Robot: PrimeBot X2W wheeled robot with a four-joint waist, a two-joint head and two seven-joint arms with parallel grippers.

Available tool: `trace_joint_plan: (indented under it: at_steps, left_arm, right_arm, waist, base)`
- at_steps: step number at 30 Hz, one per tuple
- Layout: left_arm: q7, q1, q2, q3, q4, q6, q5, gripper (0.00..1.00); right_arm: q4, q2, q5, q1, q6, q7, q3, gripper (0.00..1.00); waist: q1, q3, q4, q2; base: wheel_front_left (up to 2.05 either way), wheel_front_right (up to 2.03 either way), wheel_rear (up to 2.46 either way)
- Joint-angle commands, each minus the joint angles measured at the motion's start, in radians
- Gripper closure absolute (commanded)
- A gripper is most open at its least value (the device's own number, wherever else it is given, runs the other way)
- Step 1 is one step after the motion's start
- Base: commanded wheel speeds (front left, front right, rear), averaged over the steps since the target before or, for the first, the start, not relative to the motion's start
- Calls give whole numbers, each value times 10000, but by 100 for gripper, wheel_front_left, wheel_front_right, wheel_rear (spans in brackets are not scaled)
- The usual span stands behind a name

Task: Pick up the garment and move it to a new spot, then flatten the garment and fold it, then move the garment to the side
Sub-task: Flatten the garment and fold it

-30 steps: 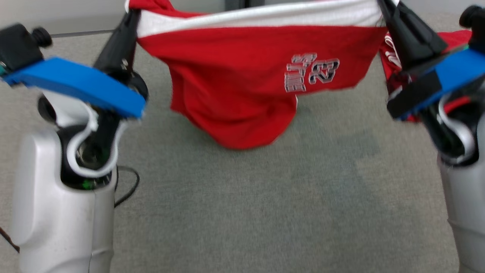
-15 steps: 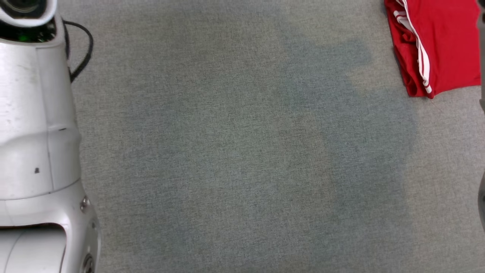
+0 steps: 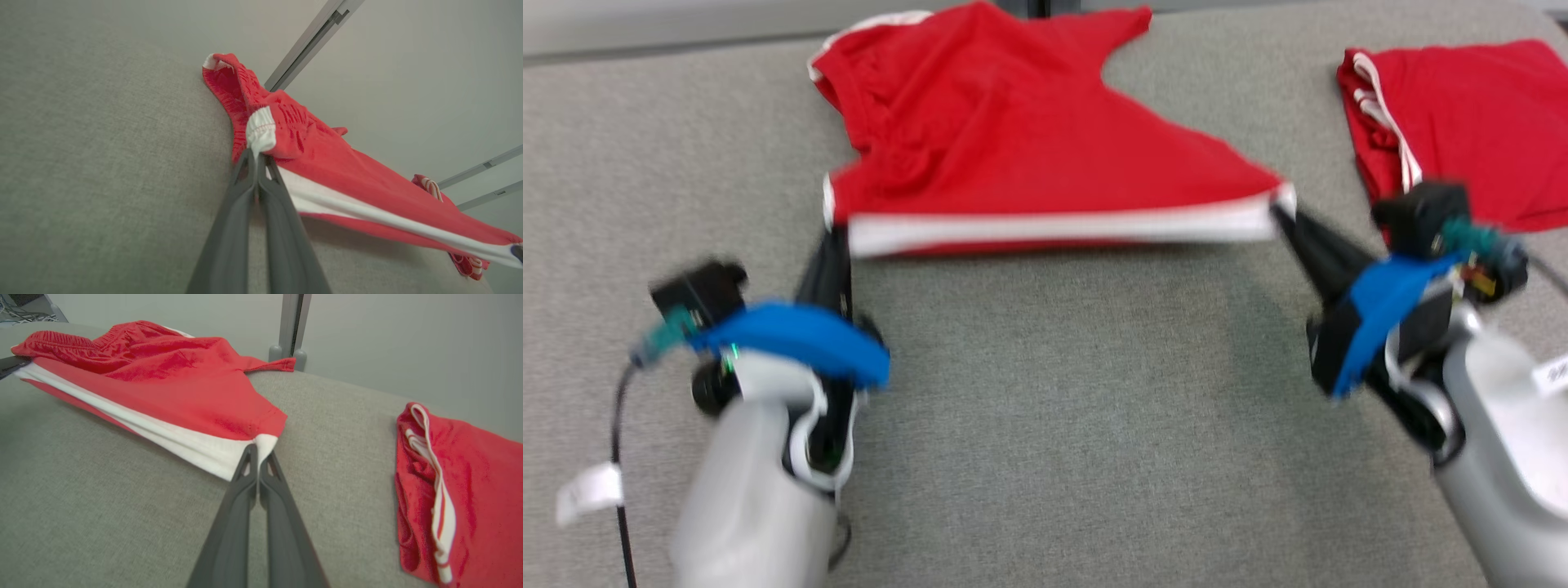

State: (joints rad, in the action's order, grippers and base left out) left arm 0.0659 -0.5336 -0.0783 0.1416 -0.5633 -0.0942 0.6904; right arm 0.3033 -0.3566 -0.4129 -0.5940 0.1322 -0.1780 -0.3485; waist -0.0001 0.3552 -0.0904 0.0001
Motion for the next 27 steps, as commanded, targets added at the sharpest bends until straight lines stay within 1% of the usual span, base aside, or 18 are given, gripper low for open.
trace_joint_plan:
  at_steps: [1, 4, 7, 8, 10, 14, 17, 20, 22, 24, 27]
  left_arm:
    - [-12, 592, -296, -7, 21, 129, -138, 100]
    - [-270, 1830, -449, 231, 412, 253, -266, 100]
    - [-739, 3146, -679, 406, 1274, 568, -388, 100]
    - [-739, 3146, -679, 406, 1274, 568, -388, 100]
    - [-1127, 4029, -1007, 531, 2100, 948, -634, 100]
    - [-2326, 5897, -1336, 778, 4177, 1641, -717, 100]
    - [-3373, 7204, -1637, 1037, 5883, 2220, -787, 100]
    - [-4181, 8034, -1687, 1171, 7585, 2534, -500, 100]
    - [-4434, 8116, -1667, 1126, 8444, 2596, -287, 100]
    - [-4623, 7732, -1752, 1087, 8877, 2596, -258, 100]
    - [-4842, 6835, -1643, 1093, 8988, 2493, -169, 100]
  right_arm:
    - [-310, -355, -84, 732, -28, -477, 125, 100]
    - [-1312, -660, -196, 2205, -34, -1668, 436, 100]
    - [-2607, -804, -182, 3725, -38, -3010, 1007, 100]
    - [-2607, -804, -182, 3725, -38, -3010, 1007, 100]
    - [-3631, -621, -49, 4770, -38, -4067, 1407, 100]
    - [-5679, -63, 129, 6792, -35, -6170, 2187, 100]
    - [-7301, 277, 324, 7961, -26, -7282, 2682, 100]
    - [-8616, 620, 693, 8413, -23, -7712, 3282, 100]
    - [-9043, 722, 908, 8213, -23, -7680, 3593, 100]
    - [-9087, 501, 1058, 7657, -23, -7562, 3779, 100]
    - [-8552, 29, 1040, 6465, -23, -7193, 3646, 100]
  waist:
    - [1, -308, -75, -1]
    - [1, -837, 37, -1]
    - [1, -1256, 145, -1]
    - [1, -1256, 145, -1]
    - [1, -1459, 177, -1]
    - [1, -1724, 323, -1]
    - [1, -1748, 412, -1]
    - [1, -1692, 492, -1]
    - [1, -1627, 554, -1]
    - [1, -1522, 613, -1]
    - [1, -1257, 653, -1]
  base:
    - [0, 0, 0]
    - [0, 0, 0]
    - [0, 0, 0]
    - [0, 0, 0]
    - [0, 0, 0]
    - [0, 0, 0]
    - [0, 0, 0]
    - [0, 0, 0]
    - [0, 0, 0]
    - [0, 0, 0]
    - [0, 0, 0]
